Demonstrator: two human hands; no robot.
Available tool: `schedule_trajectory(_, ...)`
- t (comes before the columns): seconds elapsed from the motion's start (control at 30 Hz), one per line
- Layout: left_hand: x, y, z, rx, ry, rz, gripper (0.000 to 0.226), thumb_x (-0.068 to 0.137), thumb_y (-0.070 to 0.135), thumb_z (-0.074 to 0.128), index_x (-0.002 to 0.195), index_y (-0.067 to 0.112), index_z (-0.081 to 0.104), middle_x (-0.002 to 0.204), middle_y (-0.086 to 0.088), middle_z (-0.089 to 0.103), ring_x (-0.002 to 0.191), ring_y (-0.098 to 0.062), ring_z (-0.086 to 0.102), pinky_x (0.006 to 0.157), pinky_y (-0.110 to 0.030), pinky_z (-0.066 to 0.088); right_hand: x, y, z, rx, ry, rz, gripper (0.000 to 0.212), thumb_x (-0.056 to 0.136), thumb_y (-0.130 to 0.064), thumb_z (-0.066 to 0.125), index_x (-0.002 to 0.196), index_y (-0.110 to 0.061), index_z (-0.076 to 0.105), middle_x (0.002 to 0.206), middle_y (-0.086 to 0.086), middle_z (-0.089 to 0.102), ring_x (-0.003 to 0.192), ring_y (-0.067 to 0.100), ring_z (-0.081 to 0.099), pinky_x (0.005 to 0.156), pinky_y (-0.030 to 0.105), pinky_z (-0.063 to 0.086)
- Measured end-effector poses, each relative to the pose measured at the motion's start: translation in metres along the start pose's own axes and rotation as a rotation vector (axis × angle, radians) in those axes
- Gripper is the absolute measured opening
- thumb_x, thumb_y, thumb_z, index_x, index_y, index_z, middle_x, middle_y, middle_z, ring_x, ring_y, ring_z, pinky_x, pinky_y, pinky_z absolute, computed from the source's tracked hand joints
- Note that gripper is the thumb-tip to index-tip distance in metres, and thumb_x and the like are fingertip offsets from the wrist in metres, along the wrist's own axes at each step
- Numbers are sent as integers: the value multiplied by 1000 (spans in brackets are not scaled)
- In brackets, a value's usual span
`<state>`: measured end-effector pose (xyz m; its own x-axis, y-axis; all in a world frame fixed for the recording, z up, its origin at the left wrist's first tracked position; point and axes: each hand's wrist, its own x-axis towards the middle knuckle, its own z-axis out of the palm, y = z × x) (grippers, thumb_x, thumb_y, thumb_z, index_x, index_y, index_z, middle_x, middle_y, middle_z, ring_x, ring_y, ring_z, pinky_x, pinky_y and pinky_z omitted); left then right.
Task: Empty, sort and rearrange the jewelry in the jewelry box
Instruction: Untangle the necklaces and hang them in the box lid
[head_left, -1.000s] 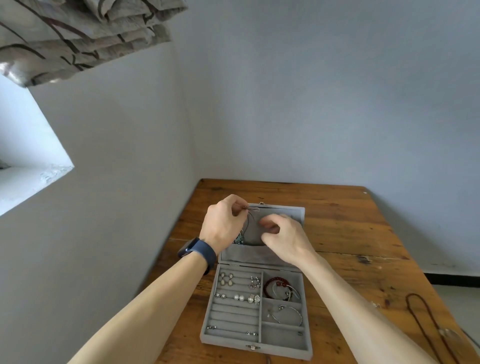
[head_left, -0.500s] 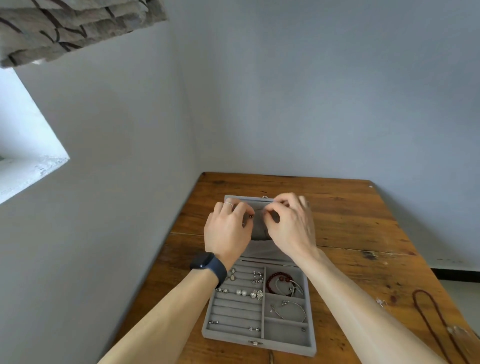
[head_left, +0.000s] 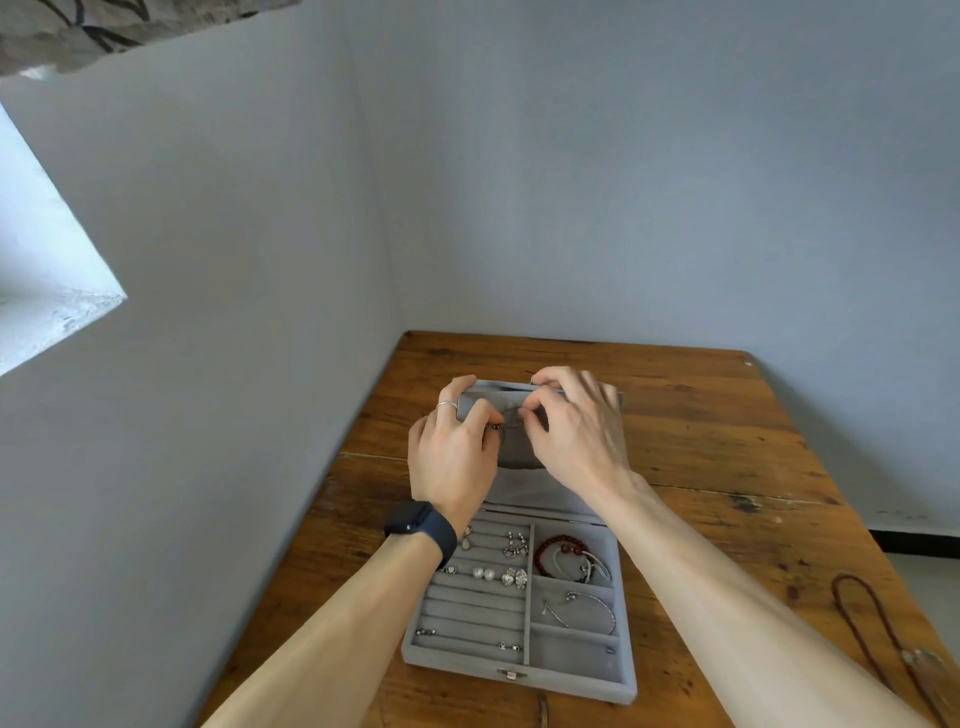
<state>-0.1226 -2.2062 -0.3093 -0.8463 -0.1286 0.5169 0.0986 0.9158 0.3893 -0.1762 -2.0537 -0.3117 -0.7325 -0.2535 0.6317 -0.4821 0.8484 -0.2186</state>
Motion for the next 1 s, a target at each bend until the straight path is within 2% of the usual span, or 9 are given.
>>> schedule_trajectory(0.13,1,4,2,2,42,-17,4,88,13,69,90,15,68,141,-6,53,91,-30,66,89,-46,48,1,-4,3,-11,30,-6,6,88,-24,68,89,-18,71,113,-5,64,101,20,56,78,37,35)
schedule_trajectory(0.27,5,3,5,1,40,-55,5,90,16,67,94,16,68,141,-4,52,100,-28,64,91,-44,46,6,-7,5,18,51,98,4,84,-27,71,83,-23,72,117,-7,63,112,18,51,85,35,30)
schedule_trajectory(0.43,2,0,11,49,-10,-62,6,89,20,67,95,19,68,145,-2,48,109,-28,59,90,-43,47,8,-7,6,-3,-41,67,5,80,-25,73,76,-23,72,124,-6,61,122,21,48,91,41,35)
schedule_trajectory(0.6,-7,-2,16,105,-32,14,5,83,20,71,89,21,72,156,-10,37,122,-33,54,91,-45,49,-11,0,9,-56,-118,-36,3,80,-21,73,78,-19,72,132,-1,59,128,23,46,96,42,36)
schedule_trajectory(0.7,-16,-8,19,118,-16,114,14,84,28,72,97,25,75,163,-15,22,135,-34,45,100,-48,47,-23,7,7,1,-111,-18,3,82,-24,71,81,-22,72,140,0,54,131,24,45,98,43,39)
schedule_trajectory(0.77,-22,-15,20,147,-5,178,22,85,33,70,105,26,76,165,-15,16,140,-35,39,105,-52,43,-32,13,4,52,-60,13,4,80,-24,70,83,-23,71,137,1,55,125,24,47,95,40,39)
schedule_trajectory(0.87,-32,-24,22,240,-3,258,33,89,37,64,120,29,71,167,-10,11,148,-36,25,111,-61,32,-49,22,-1,73,-10,58,8,81,-22,73,89,-21,73,115,1,60,104,21,52,82,34,39)
schedule_trajectory(0.93,-39,-27,24,286,-3,289,39,92,39,59,129,29,65,167,-8,9,151,-34,17,114,-64,24,-58,21,-3,48,-43,64,12,84,-23,73,95,-20,75,101,-2,67,92,22,58,78,35,43)
schedule_trajectory(1.0,-47,-29,24,327,-6,321,43,93,39,56,134,28,62,167,-7,8,153,-30,13,115,-63,19,-63,17,-4,25,-90,52,15,88,-23,71,102,-19,76,95,-3,74,89,23,64,78,37,47)
